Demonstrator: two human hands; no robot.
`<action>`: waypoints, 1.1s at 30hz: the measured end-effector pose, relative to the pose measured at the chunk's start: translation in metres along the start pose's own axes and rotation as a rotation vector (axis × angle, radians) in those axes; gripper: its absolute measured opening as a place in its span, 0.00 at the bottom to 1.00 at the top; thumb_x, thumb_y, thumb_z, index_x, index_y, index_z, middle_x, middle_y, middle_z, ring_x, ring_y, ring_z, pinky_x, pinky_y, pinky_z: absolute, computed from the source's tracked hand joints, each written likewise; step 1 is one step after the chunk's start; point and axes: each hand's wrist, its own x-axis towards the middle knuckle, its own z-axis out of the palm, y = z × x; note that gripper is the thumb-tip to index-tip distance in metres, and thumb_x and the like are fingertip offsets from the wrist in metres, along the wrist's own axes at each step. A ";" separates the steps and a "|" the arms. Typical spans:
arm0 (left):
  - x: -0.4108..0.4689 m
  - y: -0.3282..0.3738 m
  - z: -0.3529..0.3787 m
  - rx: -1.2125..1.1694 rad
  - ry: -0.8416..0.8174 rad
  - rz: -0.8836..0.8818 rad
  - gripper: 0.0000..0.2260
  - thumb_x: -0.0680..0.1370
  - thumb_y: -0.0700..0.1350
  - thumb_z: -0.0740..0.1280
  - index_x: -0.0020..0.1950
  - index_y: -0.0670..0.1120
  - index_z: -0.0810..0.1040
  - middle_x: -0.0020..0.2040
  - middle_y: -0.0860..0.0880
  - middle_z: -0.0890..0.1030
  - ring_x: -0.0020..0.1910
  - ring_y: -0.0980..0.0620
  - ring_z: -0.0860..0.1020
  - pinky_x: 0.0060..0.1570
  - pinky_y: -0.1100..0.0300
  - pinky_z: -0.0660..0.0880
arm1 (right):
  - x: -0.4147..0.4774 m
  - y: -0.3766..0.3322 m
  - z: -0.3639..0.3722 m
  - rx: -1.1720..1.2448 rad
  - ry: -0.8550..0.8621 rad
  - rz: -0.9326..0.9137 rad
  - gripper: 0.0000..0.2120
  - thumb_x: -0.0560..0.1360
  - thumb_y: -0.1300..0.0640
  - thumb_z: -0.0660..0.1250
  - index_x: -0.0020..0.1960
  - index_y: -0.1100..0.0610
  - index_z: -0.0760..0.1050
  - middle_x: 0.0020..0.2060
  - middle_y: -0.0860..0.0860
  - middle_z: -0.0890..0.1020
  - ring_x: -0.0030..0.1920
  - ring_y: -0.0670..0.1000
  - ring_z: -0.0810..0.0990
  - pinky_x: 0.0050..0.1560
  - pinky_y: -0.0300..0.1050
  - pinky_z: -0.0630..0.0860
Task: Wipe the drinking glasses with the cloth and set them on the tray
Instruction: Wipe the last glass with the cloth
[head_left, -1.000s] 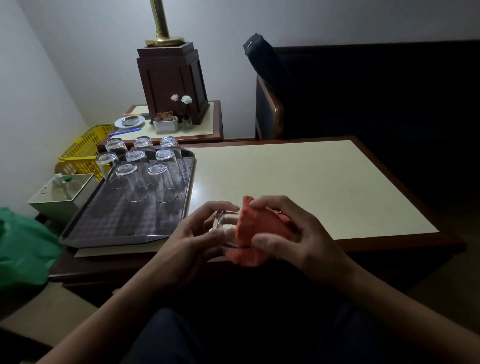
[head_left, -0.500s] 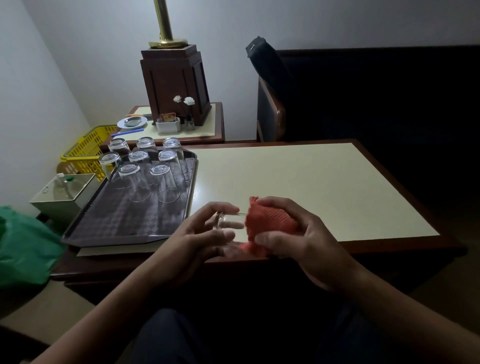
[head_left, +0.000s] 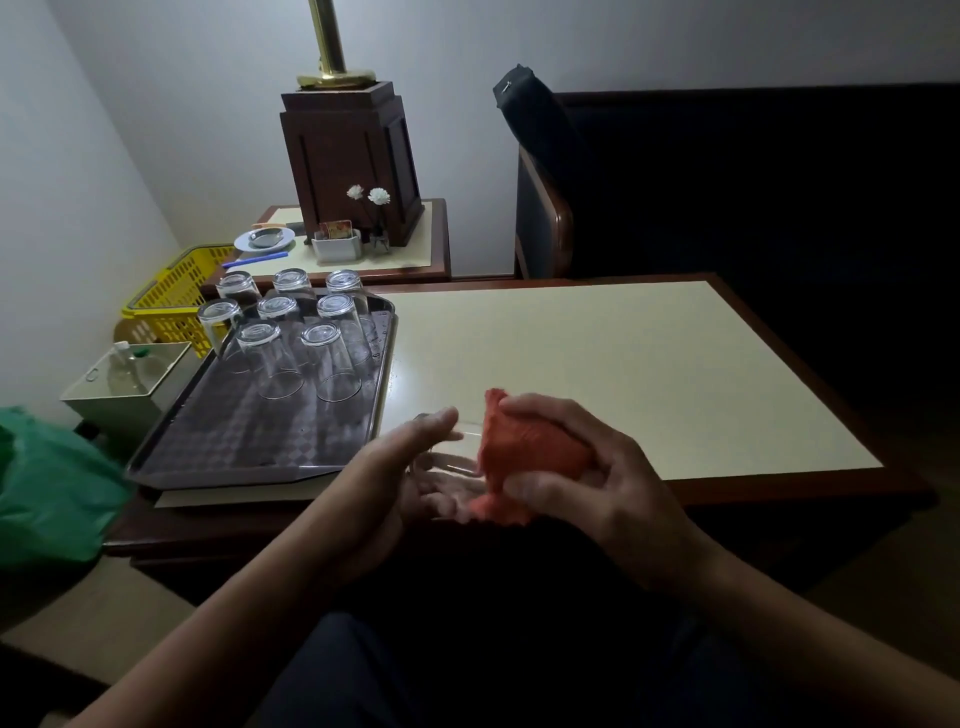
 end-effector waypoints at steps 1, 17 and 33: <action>0.000 -0.001 0.000 -0.028 -0.004 -0.053 0.26 0.78 0.55 0.72 0.63 0.34 0.75 0.41 0.40 0.81 0.30 0.48 0.77 0.32 0.61 0.75 | -0.002 0.000 -0.001 -0.296 -0.029 -0.201 0.25 0.74 0.59 0.80 0.69 0.46 0.79 0.71 0.46 0.76 0.69 0.53 0.79 0.61 0.47 0.82; -0.006 0.015 -0.009 0.023 -0.191 0.180 0.30 0.66 0.47 0.84 0.63 0.40 0.78 0.59 0.34 0.83 0.41 0.42 0.81 0.44 0.55 0.83 | 0.008 0.003 -0.006 0.260 0.309 0.250 0.20 0.71 0.57 0.78 0.62 0.58 0.83 0.52 0.57 0.89 0.48 0.55 0.90 0.42 0.49 0.86; 0.003 0.023 -0.038 -0.171 0.124 0.284 0.32 0.66 0.51 0.82 0.66 0.42 0.77 0.59 0.43 0.85 0.58 0.42 0.72 0.55 0.55 0.66 | 0.019 -0.013 -0.032 0.755 0.215 0.586 0.24 0.83 0.46 0.62 0.62 0.64 0.84 0.42 0.57 0.87 0.35 0.52 0.86 0.35 0.47 0.84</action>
